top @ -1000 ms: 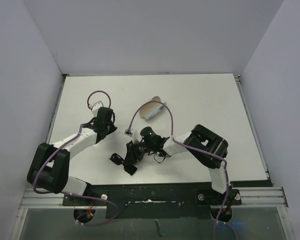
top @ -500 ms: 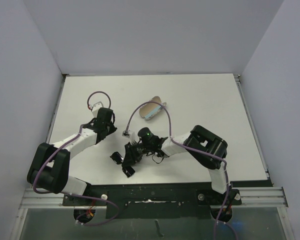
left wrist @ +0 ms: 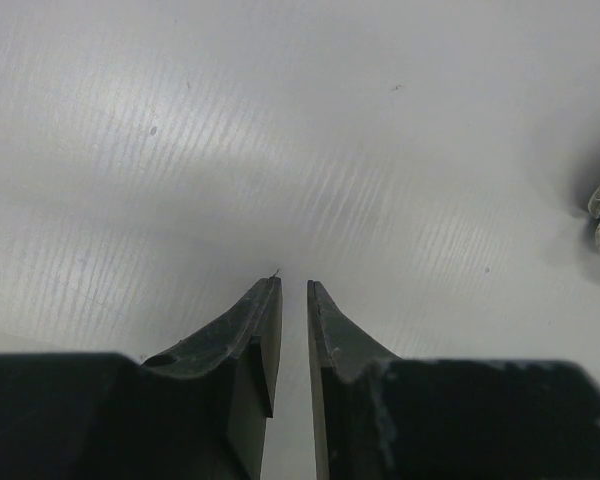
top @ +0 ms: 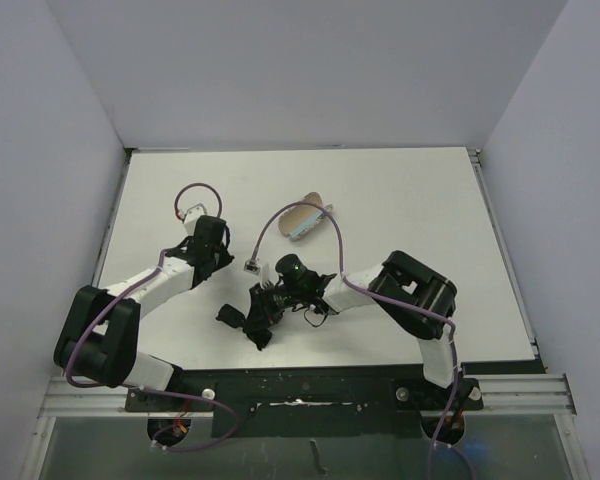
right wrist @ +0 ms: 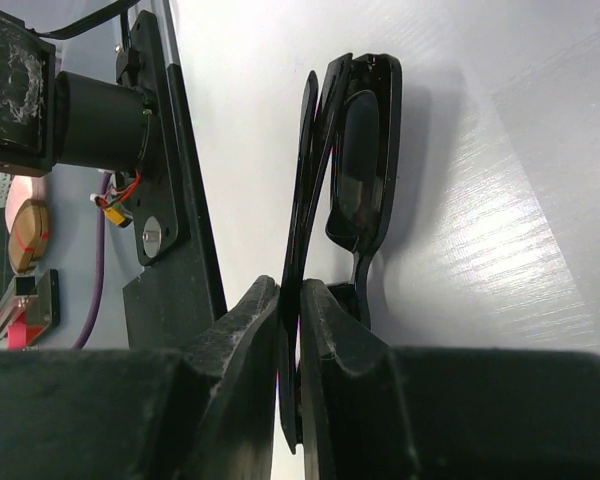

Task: Organize the sunglasses
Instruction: Pick up the sunglasses from the center of the board.

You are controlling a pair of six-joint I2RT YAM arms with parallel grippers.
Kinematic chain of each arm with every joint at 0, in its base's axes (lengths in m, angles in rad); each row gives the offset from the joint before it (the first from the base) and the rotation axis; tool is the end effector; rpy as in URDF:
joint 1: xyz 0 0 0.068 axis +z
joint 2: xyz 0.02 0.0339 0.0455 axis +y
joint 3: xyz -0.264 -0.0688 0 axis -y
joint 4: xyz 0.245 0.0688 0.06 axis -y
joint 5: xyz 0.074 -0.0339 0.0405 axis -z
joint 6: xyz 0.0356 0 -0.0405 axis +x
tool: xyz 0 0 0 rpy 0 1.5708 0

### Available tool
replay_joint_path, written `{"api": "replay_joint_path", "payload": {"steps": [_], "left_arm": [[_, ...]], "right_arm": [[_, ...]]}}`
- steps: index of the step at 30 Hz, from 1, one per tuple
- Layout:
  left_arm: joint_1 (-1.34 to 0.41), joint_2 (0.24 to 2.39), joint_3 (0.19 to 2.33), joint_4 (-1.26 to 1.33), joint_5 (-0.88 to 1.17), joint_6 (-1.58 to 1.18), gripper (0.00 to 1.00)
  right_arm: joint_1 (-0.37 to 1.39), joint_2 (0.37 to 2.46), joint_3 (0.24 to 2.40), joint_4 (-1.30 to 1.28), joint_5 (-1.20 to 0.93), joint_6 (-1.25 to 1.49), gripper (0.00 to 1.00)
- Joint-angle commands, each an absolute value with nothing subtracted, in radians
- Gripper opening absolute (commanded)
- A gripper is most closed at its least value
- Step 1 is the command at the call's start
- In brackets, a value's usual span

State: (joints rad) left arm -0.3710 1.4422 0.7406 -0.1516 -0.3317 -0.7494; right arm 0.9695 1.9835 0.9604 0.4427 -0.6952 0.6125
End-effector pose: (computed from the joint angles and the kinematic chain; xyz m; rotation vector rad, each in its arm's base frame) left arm 0.2678 -0.0917 0.1819 -0.5901 2.2930 -0.1358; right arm 0.2015 0.3340 0.1218 -0.9046 2.3202 1.5612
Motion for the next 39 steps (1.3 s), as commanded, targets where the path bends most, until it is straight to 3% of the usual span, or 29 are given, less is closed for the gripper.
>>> {"api": "replay_joint_path", "payload": {"steps": [1,19,39], "left_arm": [[-0.364,1.404,0.744,-0.097,-0.329,-0.759,0.17],[-0.360,1.402,0.755,-0.099,-0.340,-0.771,0.17],[-0.370,1.548,0.833,0.072,-0.343,-0.753,0.17]], "right_arm": [[0.974,1.923,0.966,0.468,-0.663,0.598,0.01],[0.906,1.767,0.818,0.541,-0.618,0.647,0.00],[0.536,1.363,0.660,0.462,-0.445,0.624,0.00]]}}
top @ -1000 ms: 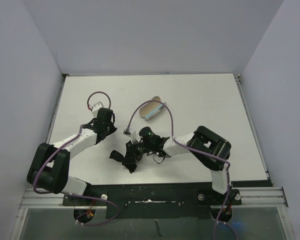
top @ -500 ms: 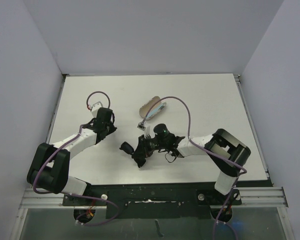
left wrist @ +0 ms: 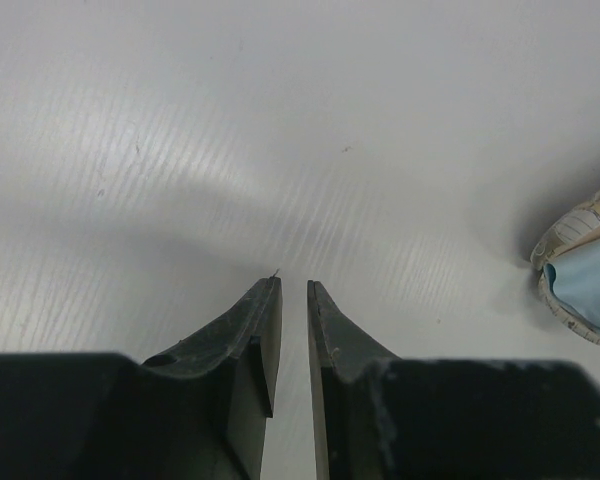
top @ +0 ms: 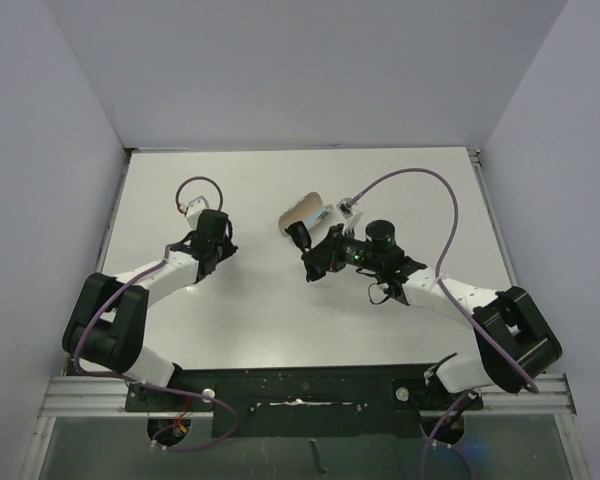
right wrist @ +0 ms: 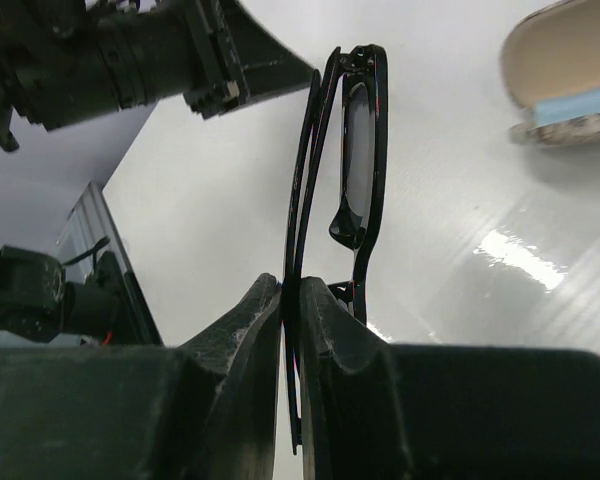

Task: Organize the sunglasses
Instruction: Pick up the sunglasses from the center of the board, then adjust the sunglasses case at the center of the board.

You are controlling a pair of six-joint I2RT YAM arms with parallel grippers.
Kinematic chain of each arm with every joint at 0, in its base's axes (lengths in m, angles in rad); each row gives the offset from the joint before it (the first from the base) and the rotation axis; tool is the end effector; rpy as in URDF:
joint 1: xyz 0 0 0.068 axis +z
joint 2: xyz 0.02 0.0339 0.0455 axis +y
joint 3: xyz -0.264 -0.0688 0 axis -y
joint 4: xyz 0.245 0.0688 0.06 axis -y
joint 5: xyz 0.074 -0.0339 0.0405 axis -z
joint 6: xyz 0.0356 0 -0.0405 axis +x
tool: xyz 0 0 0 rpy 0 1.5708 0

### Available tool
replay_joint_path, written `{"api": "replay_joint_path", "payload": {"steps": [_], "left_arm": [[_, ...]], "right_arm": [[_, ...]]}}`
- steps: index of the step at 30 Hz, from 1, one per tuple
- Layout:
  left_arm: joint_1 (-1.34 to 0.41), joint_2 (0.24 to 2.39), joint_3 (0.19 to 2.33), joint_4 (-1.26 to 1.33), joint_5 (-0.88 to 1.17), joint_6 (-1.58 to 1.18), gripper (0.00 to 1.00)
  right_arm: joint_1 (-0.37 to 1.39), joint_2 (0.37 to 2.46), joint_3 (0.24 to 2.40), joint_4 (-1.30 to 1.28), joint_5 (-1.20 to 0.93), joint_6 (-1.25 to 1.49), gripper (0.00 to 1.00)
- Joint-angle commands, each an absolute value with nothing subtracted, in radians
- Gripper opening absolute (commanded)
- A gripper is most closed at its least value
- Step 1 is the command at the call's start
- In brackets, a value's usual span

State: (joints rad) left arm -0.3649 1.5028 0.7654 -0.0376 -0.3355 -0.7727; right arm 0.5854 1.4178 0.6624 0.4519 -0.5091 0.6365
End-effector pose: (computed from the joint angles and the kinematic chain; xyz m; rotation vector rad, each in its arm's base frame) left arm 0.2850 -0.0963 0.1813 -0.6245 2.2137 -0.1921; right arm 0.2401 0.1800 0.2187 -0.3340 2.0265 1.2802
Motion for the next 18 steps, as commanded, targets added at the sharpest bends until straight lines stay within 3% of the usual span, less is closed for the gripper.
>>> {"api": "replay_joint_path", "payload": {"steps": [1,18], "left_arm": [[-0.372,1.564,0.844,0.083,-0.343,-0.749,0.17],[-0.376,1.923,1.156,0.236,-0.304,-0.635,0.17]], "right_arm": [[0.517,1.356,0.658,0.463,-0.438,0.630,0.00],[0.409,1.389,0.709,0.475,-0.466,0.649,0.00]]}}
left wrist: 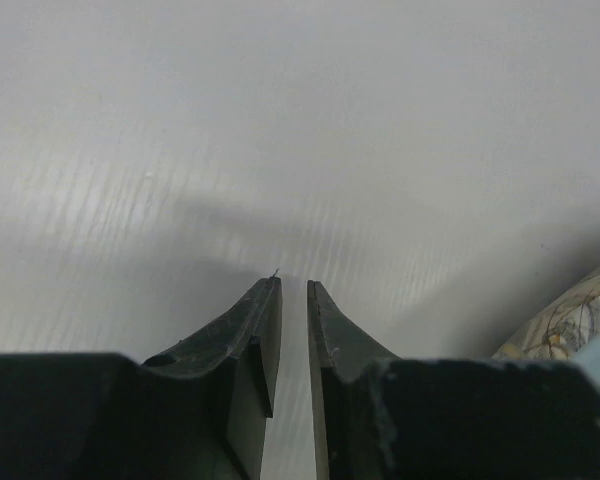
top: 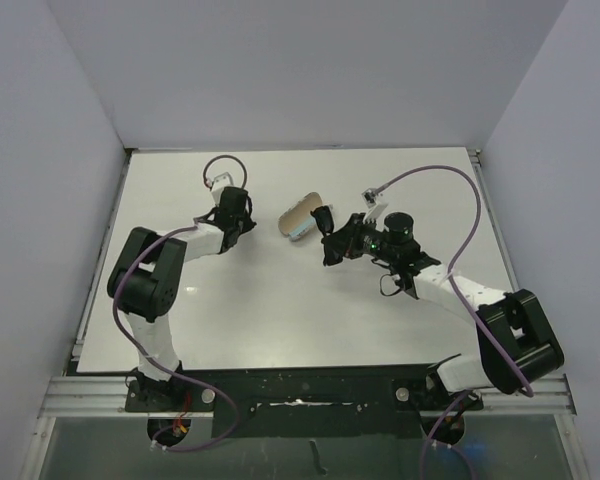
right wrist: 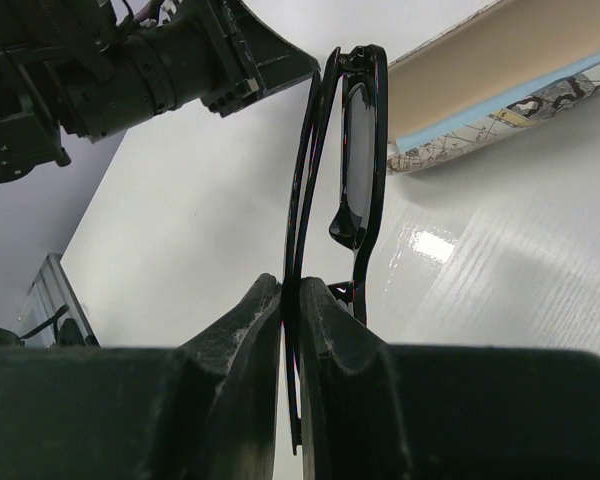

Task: Organize the sunglasses
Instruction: Adjust the sunglasses case at the center of the board.

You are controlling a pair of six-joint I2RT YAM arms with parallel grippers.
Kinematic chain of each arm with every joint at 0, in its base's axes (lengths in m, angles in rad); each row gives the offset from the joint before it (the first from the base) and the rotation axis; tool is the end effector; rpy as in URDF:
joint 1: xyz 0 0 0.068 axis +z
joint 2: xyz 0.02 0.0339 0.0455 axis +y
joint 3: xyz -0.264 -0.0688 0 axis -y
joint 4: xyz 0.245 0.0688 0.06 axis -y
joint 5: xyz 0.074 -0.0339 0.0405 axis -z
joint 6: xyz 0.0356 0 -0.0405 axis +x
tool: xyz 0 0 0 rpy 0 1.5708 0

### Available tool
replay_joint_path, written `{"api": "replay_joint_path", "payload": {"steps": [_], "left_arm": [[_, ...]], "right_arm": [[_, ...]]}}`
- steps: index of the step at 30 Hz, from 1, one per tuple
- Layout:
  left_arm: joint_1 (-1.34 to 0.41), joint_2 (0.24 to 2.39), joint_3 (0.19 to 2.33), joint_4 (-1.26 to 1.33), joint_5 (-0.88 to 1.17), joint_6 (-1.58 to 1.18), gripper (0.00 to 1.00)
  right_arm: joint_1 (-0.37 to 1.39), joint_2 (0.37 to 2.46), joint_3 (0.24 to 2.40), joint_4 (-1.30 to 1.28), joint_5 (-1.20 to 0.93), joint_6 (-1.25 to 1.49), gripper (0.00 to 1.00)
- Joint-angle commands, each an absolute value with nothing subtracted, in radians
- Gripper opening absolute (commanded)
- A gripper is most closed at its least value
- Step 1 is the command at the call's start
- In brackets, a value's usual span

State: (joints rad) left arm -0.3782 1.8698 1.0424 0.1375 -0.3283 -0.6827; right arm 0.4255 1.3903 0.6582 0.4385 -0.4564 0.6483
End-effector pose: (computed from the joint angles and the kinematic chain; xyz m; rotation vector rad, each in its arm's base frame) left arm 0.3674 -0.1336 0.1575 -0.5078 2.1670 -0.2121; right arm 0.2635 0.1366 0.2234 -0.1187 1.9986 1.1429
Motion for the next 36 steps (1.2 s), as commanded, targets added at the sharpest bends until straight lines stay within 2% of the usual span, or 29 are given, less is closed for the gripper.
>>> {"api": "replay_joint_path", "payload": {"steps": [1,9,21,36], "left_arm": [[-0.376,1.943,1.180,0.241,-0.296,-0.629,0.17],[-0.376,2.091,1.321,0.257,-0.223,-0.603,0.17],[-0.395,2.210,1.418,0.333,-0.090,-0.587,0.15],[-0.463,2.156,1.326,0.406,-0.054,-0.574,0.15]], "right_arm": [[0.405,1.390,0.711,0.471,-0.466,0.646,0.00],[0.371,1.453,0.746,0.493,-0.439,0.664,0.00],[0.339,1.554,0.835,0.494,-0.445,0.669,0.00],[0.307,1.615,0.839,0.546,-0.492,0.689,0.00]]}}
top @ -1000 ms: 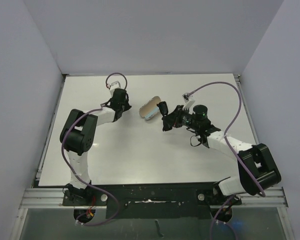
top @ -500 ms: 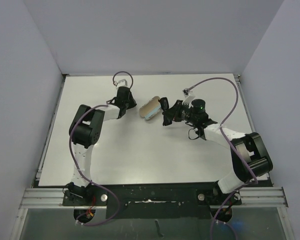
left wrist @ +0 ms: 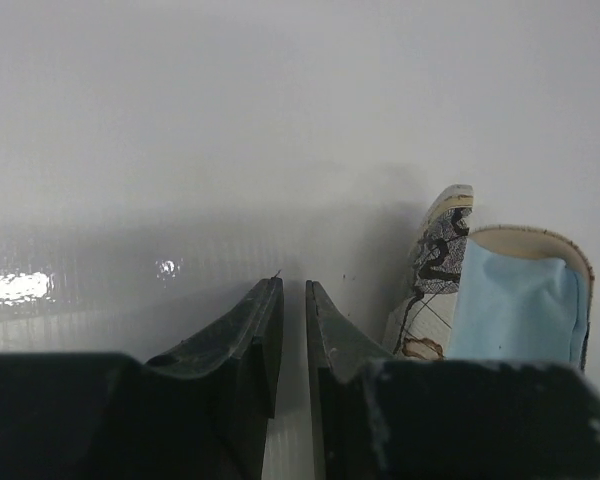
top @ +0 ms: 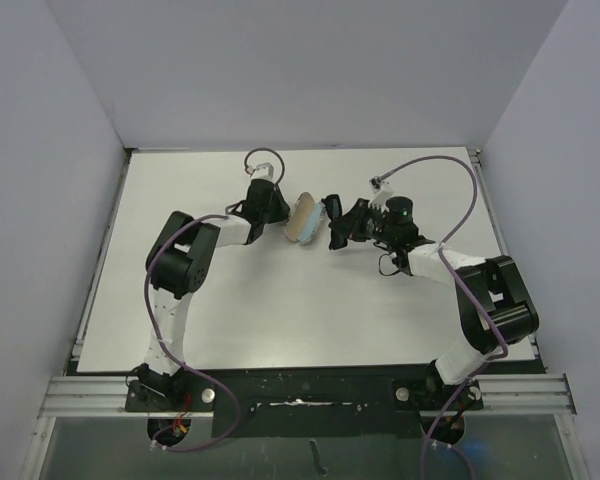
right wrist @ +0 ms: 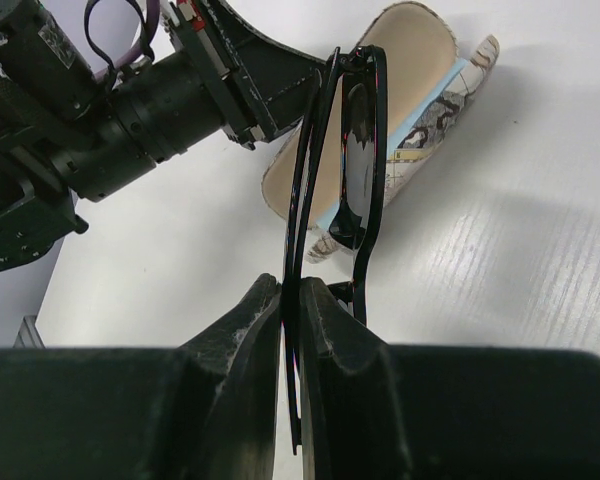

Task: Organize the sunglasses
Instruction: Adjust the sunglasses case at the center of the board.

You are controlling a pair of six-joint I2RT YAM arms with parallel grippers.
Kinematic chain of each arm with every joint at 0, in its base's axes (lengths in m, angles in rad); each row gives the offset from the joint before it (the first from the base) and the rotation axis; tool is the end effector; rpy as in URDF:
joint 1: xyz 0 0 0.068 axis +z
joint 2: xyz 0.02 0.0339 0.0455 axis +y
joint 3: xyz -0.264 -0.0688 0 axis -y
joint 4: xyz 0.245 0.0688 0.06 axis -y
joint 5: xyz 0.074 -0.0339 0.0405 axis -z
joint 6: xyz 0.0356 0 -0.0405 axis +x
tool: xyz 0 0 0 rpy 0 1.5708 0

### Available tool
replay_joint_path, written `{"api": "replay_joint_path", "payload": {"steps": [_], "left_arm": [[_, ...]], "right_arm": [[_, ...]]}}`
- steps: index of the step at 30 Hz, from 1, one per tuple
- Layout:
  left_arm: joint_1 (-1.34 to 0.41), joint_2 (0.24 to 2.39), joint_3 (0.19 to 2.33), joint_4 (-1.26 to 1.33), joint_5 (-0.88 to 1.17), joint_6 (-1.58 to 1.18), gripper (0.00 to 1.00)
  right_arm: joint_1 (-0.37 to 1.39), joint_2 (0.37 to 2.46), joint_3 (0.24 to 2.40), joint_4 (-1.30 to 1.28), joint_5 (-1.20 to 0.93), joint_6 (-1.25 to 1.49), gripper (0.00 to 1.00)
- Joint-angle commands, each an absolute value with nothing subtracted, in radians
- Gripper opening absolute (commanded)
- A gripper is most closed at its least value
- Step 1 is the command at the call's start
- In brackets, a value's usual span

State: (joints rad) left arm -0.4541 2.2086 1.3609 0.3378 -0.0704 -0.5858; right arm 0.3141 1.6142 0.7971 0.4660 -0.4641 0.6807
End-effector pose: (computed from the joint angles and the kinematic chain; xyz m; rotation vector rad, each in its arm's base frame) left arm 0.4323 -0.2083 0.1282 -0.1839 2.1203 -0.5550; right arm 0.3206 0.1209 0.2033 0.0402 2.0452 1.0920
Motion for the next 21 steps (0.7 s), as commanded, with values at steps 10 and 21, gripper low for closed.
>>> {"api": "replay_joint_path", "payload": {"steps": [10,21], "left_arm": [[-0.487,2.089,1.254,0.429,-0.070,-0.586,0.15],[-0.521,2.088,1.278,0.419,-0.081,-0.578,0.15]], "right_arm": [[0.306,1.654,0.872,0.547,-0.504,0.687,0.00],[0.305,1.706,0.943,0.529,-0.503,0.680,0.00]]}}
